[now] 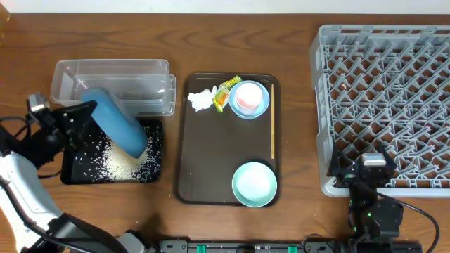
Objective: Sort waste into correct bins and load items into the dishwasher rack
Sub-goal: 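Tilt the blue plate over the black tray to pour out rice, then carry the emptied blue plate back onto the brown tray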
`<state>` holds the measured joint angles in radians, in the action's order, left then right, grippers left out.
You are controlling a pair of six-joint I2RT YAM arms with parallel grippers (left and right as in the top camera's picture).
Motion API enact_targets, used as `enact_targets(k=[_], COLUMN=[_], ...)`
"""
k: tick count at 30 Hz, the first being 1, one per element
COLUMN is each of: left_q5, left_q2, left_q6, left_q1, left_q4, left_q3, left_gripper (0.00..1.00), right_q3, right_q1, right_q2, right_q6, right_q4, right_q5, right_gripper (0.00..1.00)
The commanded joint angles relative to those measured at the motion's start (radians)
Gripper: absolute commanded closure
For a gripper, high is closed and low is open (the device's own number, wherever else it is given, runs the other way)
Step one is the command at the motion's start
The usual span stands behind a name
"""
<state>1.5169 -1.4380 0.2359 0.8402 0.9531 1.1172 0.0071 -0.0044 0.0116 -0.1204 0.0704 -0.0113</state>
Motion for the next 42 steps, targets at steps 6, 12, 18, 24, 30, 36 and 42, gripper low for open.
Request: enact_targets(k=[6, 12, 18, 24, 30, 36, 42], left_q5=[0.056, 0.056, 0.04, 0.048, -0.254, -0.534, -0.708], left_q2=[0.005, 0.009, 0.046, 0.15, 0.352, 0.548, 0.638], left_q6=[0.008, 0.005, -0.029, -0.056, 0.028, 0.137, 0.213], left_q1=[0.073, 0.088, 0.083, 0.06, -0.034, -0.285, -0.612], left_q4=[-0.022, -0.024, -0.039, 0.002, -0.011, -0.043, -0.171], left_q3=[-0.049, -0.049, -0.049, -0.047, -0.019, 0.017, 0.019], left_gripper=[0.94, 0.94, 0.94, 0.94, 0.94, 0.94, 0.94], right_q3=[-0.002, -0.002, -0.002, -0.002, -0.002, -0.002, -0.002], right_q1=[-0.001, -0.001, -0.001, -0.001, -0.001, -0.001, -0.001], right_q2=[-0.006, -0.006, -0.006, -0.006, -0.006, -0.006, -0.006], right_q6=[0.011, 0.011, 0.011, 0.011, 0.011, 0.011, 0.011], right_q4=[0.005, 0.005, 0.005, 0.005, 0.005, 0.005, 0.005], right_q5=[0.003, 0.003, 0.003, 0.003, 0.003, 0.003, 0.003], right_gripper=[0.01, 0.01, 0.01, 0.01, 0.01, 0.01, 0.01])
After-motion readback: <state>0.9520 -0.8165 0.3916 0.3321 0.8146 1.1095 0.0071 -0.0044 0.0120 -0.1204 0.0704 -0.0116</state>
